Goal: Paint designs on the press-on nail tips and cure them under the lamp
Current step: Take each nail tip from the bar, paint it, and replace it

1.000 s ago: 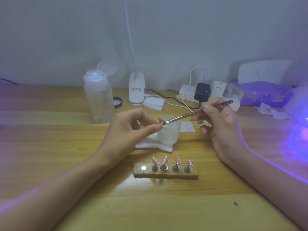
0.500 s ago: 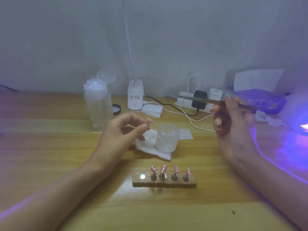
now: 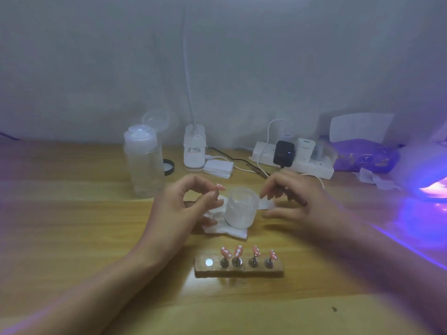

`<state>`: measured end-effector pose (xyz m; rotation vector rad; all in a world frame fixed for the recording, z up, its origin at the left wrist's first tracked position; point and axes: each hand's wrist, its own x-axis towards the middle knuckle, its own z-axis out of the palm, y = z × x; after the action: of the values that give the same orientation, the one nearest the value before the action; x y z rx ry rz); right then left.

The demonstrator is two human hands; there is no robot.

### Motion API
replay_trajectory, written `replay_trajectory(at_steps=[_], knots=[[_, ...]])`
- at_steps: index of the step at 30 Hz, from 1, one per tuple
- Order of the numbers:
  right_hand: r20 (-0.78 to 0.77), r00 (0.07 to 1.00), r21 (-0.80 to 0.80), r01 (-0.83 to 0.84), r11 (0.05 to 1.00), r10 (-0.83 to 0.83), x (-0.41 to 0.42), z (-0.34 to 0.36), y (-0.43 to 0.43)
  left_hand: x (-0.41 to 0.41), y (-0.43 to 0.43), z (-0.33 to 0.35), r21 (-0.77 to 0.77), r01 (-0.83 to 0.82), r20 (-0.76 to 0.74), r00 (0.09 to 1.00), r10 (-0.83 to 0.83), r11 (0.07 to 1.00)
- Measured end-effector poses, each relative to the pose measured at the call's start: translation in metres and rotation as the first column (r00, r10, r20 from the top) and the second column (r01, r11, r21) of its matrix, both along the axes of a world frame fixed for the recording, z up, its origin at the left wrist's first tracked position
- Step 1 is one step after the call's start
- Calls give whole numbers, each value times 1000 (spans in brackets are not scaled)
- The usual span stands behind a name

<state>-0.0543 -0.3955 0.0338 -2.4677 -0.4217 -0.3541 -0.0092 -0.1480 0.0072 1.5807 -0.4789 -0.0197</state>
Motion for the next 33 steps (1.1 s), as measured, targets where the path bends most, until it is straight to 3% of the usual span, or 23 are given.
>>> replay_trajectory(at_steps=[9, 16, 24, 33], knots=[[-73, 997, -80, -16, 997, 11, 16, -6, 14, 12, 5, -1, 79, 20, -137, 991, -9, 997], [-126, 992, 25, 1, 1000, 2, 16, -6, 20, 21, 9, -1, 273, 46, -58, 998, -32, 961], [-86, 996, 54, 22, 998, -17, 15, 4, 38, 22, 12, 3, 195, 36, -153, 988, -6, 980], [-77, 994, -222, 63, 973, -82, 14, -3, 45, 21, 12, 5, 204, 44, -144, 989, -15, 978]])
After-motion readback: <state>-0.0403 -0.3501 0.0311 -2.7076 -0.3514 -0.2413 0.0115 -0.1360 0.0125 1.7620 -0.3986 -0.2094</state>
